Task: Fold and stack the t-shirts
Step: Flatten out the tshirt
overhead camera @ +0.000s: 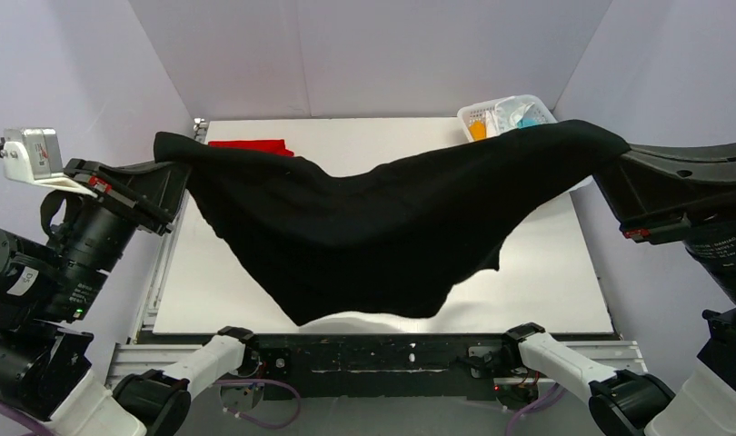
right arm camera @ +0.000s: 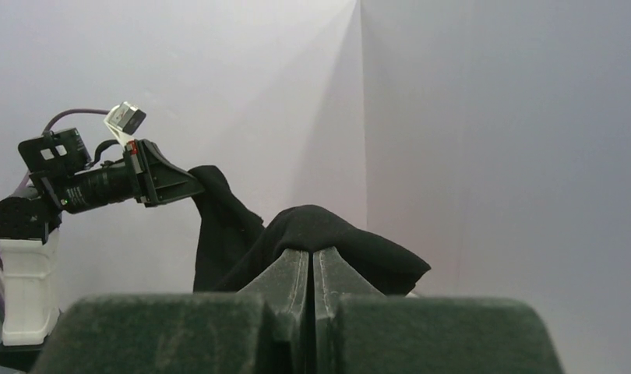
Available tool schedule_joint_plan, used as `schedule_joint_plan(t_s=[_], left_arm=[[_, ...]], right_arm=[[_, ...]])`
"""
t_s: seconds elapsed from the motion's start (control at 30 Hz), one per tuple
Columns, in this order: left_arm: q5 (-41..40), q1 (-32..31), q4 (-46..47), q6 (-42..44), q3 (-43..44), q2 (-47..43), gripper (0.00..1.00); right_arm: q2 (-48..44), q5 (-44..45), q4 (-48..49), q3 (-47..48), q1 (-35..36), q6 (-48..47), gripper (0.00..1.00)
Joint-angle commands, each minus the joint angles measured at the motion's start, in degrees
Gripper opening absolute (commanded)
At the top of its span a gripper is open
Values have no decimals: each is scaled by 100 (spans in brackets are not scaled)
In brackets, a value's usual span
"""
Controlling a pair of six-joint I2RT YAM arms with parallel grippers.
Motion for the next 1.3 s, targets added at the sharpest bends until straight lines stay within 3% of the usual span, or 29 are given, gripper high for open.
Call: schedule_joint_plan(t_s=[0.0, 0.2, 0.37, 0.47, 0.63, 0.77, 0.8, 0.83, 0.87, 0.9, 0.97, 1.0, 1.07, 1.27], left_arm=[[14, -15, 425, 162, 135, 256, 0], [-1035, -15, 514, 448, -348, 982, 0], [-2502, -15, 696, 886, -1107, 2058, 0], [-3174, 5, 708, 1133, -1331, 3026, 0], [-3414, 236, 617, 950, -1321, 4920, 0], [-3361, 448, -76, 668, -487, 6546, 18], [-3292, 477, -247, 610, -239, 6908, 36], [-3214, 504, -409, 546, -39, 7130, 69], [-3155, 512, -508, 489, 91, 7289, 94], [-3084, 513, -523, 461, 108, 7351, 98], [-2959, 513, -377, 434, -67, 7261, 98], [-2920, 517, -272, 435, -175, 7175, 98], [-2778, 513, -209, 421, -293, 6978, 98], [-1887, 504, -359, 83, -589, 6186, 98]], right_arm=[[49, 413, 731, -31, -11, -214, 1], [743, 2404, 622, -498, -11, -961, 1], [1569, 4017, 1141, -1526, -108, -1597, 1], [2278, 3855, 1322, -1884, -509, -1464, 1], [3627, 3558, 1848, -2379, -1016, -1004, 1], [4999, 3276, 2152, -2209, -1177, -887, 1], [5383, 3283, 2092, -2045, -1190, -868, 1], [5724, 3301, 1931, -1768, -1200, -834, 1], [6097, 3326, 1725, -1418, -1195, -813, 7], [6419, 3348, 1463, -1065, -1201, -808, 17], [6946, 3280, 1061, -292, -1201, -943, 54], [7049, 3202, 934, -77, -1197, -1021, 67], [7049, 3034, 797, 110, -1201, -1120, 77], [6089, 2908, 451, -381, -1084, -1305, 83]])
